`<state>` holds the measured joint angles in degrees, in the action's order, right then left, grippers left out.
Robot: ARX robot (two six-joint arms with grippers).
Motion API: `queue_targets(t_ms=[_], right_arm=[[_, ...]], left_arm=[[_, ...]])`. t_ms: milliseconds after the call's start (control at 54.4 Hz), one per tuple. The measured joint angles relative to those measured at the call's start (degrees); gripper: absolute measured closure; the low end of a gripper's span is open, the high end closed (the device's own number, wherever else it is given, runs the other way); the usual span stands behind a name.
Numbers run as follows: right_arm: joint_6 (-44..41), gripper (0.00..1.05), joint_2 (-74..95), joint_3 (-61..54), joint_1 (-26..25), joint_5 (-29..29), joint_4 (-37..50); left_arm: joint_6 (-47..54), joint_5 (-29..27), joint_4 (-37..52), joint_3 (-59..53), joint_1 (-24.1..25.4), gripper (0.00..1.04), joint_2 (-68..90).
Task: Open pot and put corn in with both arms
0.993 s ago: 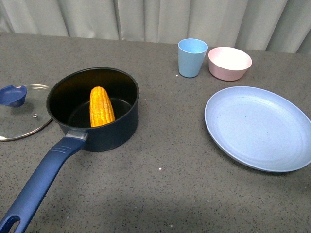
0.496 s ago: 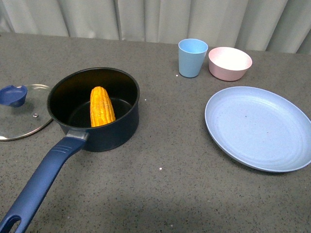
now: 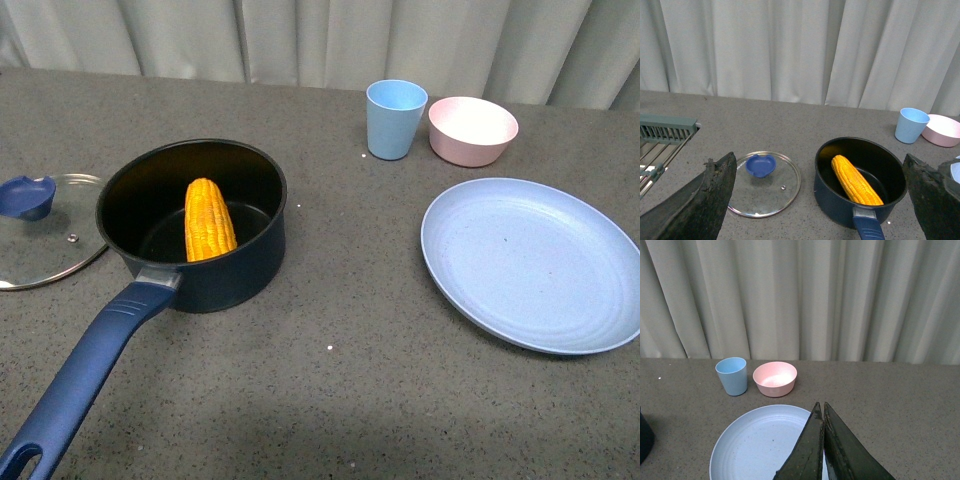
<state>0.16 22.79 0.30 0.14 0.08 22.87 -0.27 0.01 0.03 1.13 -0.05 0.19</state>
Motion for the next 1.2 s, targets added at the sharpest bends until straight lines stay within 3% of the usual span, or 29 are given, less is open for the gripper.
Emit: queue_targets(t_ms=[735,846,1048,1195], right_arm=[[0.0,1.04,-12.9,0.0,0.0,0.0,-12.8],[0.0,1.04,-20.1,0.0,0.0,-0.2,-22.0],[-0.1,1.03,-22.5,0.0,0.0,-0.2,-22.8],[-0.1,0.8,-22.5,0.0,0.0,-0.2,-22.8]], left_arm=[[0.0,0.0,0.0,0.0,0.0,0.06,0.0],[0.0,0.0,0.0,0.0,0.0,0.06,0.0],[0.0,0.0,0.0,0.0,0.0,0.06,0.0],[0.0,0.0,0.0,0.0,0.0,0.06,0.0]])
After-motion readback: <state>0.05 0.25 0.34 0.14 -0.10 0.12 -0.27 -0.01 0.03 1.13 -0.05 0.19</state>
